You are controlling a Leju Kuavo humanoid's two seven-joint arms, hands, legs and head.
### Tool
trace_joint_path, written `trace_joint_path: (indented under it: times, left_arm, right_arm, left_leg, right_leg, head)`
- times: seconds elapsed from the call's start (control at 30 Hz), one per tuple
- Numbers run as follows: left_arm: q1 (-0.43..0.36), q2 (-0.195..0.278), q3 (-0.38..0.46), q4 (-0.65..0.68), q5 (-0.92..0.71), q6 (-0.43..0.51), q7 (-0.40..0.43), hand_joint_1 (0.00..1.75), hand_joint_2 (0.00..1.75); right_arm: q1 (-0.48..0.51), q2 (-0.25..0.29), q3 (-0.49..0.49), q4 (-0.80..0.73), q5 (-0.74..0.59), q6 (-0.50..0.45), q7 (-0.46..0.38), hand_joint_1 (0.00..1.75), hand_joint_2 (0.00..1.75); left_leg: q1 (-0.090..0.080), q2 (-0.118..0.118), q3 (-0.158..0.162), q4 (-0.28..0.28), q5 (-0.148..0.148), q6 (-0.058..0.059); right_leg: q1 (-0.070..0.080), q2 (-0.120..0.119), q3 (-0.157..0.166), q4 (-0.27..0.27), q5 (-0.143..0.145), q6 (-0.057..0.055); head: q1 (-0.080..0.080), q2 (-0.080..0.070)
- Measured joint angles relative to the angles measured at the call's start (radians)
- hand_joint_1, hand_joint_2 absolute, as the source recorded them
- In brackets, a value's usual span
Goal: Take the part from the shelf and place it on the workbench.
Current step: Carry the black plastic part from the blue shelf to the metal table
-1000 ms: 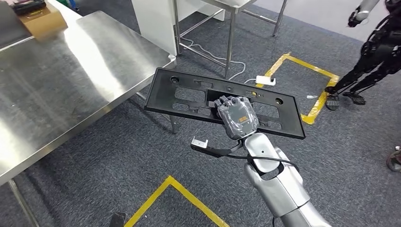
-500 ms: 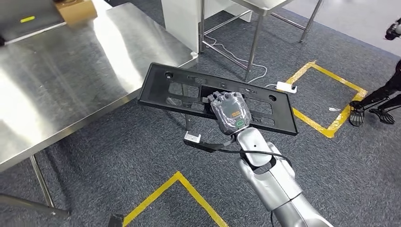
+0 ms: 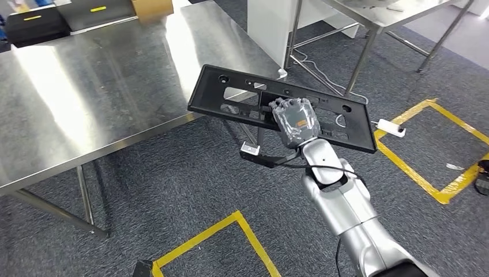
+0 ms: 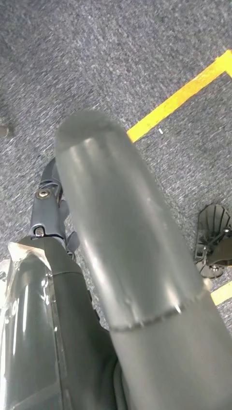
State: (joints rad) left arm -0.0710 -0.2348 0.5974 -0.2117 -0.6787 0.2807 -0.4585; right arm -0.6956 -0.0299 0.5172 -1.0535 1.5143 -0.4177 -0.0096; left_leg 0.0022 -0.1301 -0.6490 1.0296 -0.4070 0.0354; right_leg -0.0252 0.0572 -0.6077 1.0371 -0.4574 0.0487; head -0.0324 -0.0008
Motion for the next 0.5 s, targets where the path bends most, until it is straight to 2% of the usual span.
trace_joint_path:
  times: [0.07,0.1,0.13,0.2,0.23,0.27,0.3,0.33,0.37,0.43,0.47,0.5]
  left_arm:
    - [0.002,0.001,0.0,0.0,-0.002,-0.003,0.0,0.0,0.0]
    - [0.003,0.002,0.0,0.0,-0.002,-0.005,0.0,0.0,0.0]
    - [0.003,0.002,0.0,0.0,-0.003,-0.006,0.0,0.0,0.0]
    - [0.001,0.003,0.0,0.0,-0.004,-0.009,0.0,0.0,0.0]
    - [-0.001,0.004,-0.001,0.0,-0.004,-0.01,0.0,0.0,0.0]
    - [-0.002,0.004,-0.001,0.0,-0.005,-0.011,0.001,0.0,0.0]
    - [-0.002,0.004,-0.001,0.0,-0.006,-0.011,0.001,0.0,0.0]
    - [-0.001,0.004,-0.001,0.0,-0.006,-0.012,0.002,0.0,0.0]
    - [-0.001,0.005,0.0,0.0,-0.006,-0.012,0.002,0.0,0.0]
    - [-0.003,0.007,0.0,0.0,-0.006,-0.012,0.003,0.0,0.0]
    - [-0.004,0.007,0.0,0.0,-0.006,-0.012,0.003,0.0,0.0]
    - [-0.005,0.007,-0.001,0.0,-0.006,-0.013,0.003,0.0,0.0]
  right_arm:
    - [-0.031,0.003,-0.006,0.042,-0.001,-0.005,-0.014,1.73,1.75]
    - [-0.046,0.006,-0.008,0.06,-0.001,-0.005,-0.02,1.73,1.75]
    - [-0.06,0.01,-0.01,0.075,-0.001,-0.007,-0.026,1.73,1.75]
    - [-0.084,0.019,-0.01,0.108,0.001,-0.012,-0.037,1.73,1.75]
    - [-0.092,0.021,-0.01,0.126,0.002,-0.014,-0.041,1.73,1.75]
    - [-0.096,0.024,-0.01,0.142,0.004,-0.015,-0.044,1.73,1.75]
    - [-0.097,0.026,-0.009,0.154,0.005,-0.015,-0.046,1.73,1.75]
    - [-0.098,0.03,-0.009,0.163,0.005,-0.015,-0.047,1.73,1.75]
    - [-0.099,0.034,-0.007,0.169,0.006,-0.016,-0.049,1.73,1.75]
    - [-0.105,0.041,-0.006,0.178,0.006,-0.016,-0.051,1.73,1.75]
    - [-0.11,0.043,-0.005,0.183,0.006,-0.017,-0.051,1.73,1.75]
    - [-0.113,0.044,-0.005,0.187,0.007,-0.017,-0.051,1.73,1.75]
  left_leg:
    - [0.006,-0.015,-0.005,-0.003,0.003,-0.013]
    - [0.007,-0.004,-0.01,0.003,-0.002,-0.019]
    - [0.007,0.02,-0.021,0.023,-0.015,-0.024]
    - [0.007,0.087,-0.069,0.12,-0.066,-0.032]
    - [0.009,0.106,-0.102,0.185,-0.094,-0.036]
    - [0.011,0.116,-0.13,0.237,-0.11,-0.038]
    - [0.011,0.121,-0.144,0.26,-0.11,-0.039]
    - [0.011,0.125,-0.138,0.244,-0.092,-0.038]
    - [0.01,0.134,-0.111,0.192,-0.061,-0.034]
    - [0.001,0.177,-0.04,0.061,-0.01,-0.021]
    - [-0.004,0.193,-0.018,0.02,0.0,-0.014]
    - [-0.009,0.199,-0.009,0.002,0.001,-0.008]
  right_leg:
    - [0.002,-0.021,0.004,-0.004,0.004,-0.018]
    - [0.001,-0.031,0.006,-0.007,0.007,-0.026]
    - [-0.002,-0.041,0.008,-0.011,0.009,-0.034]
    - [-0.001,-0.06,0.01,-0.015,0.01,-0.044]
    - [0.002,-0.072,0.011,-0.014,0.008,-0.049]
    - [0.004,-0.085,0.013,-0.014,0.006,-0.051]
    - [0.006,-0.099,0.014,-0.014,0.004,-0.053]
    - [0.008,-0.111,0.016,-0.014,0.002,-0.054]
    - [0.01,-0.123,0.018,-0.014,0.0,-0.054]
    - [0.017,-0.145,0.025,-0.014,-0.007,-0.05]
    - [0.02,-0.155,0.028,-0.014,-0.011,-0.046]
    - [0.024,-0.166,0.031,-0.015,-0.014,-0.042]
  head:
    - [0.0,0.0]
    - [0.001,0.0]
    - [-0.002,0.0]
    - [-0.009,0.0]
    - [-0.012,0.0]
    - [-0.012,0.0]
    - [-0.012,0.0]
    - [-0.013,0.0]
    - [-0.013,0.0]
    - [-0.013,0.0]
    - [-0.012,0.0]
    - [-0.011,0.0]
